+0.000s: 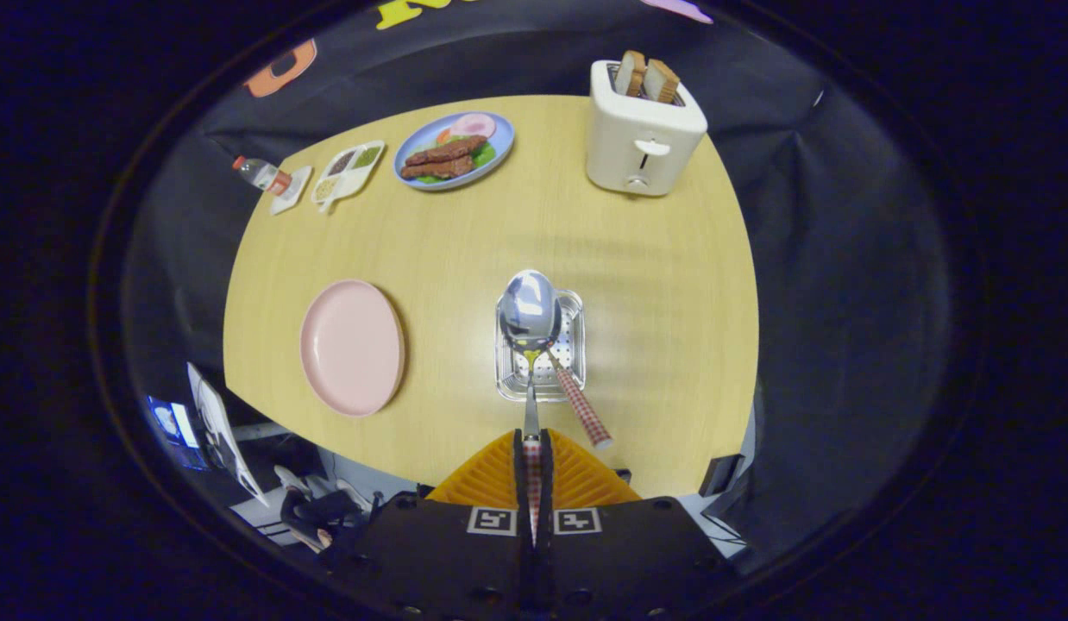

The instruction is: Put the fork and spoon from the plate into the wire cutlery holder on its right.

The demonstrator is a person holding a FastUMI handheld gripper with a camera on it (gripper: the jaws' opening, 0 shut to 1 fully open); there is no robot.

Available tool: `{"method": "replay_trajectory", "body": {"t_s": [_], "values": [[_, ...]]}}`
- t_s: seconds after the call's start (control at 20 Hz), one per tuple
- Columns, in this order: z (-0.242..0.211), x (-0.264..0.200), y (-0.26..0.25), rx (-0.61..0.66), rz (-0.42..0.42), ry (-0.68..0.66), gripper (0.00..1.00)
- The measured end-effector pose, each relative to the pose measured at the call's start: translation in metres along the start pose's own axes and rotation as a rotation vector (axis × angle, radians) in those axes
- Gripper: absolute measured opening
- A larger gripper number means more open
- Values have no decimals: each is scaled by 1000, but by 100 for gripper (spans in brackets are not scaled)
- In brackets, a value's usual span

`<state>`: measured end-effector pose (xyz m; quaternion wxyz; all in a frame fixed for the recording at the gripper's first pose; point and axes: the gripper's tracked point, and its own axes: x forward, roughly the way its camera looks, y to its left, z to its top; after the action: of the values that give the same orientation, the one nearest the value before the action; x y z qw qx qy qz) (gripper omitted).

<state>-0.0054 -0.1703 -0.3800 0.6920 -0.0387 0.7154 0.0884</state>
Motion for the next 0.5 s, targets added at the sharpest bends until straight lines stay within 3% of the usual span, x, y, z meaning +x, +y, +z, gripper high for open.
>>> {"method": "replay_trajectory", "body": {"t_s": [0.5], "values": [[1, 33, -6, -17, 65, 328, 2]]}}
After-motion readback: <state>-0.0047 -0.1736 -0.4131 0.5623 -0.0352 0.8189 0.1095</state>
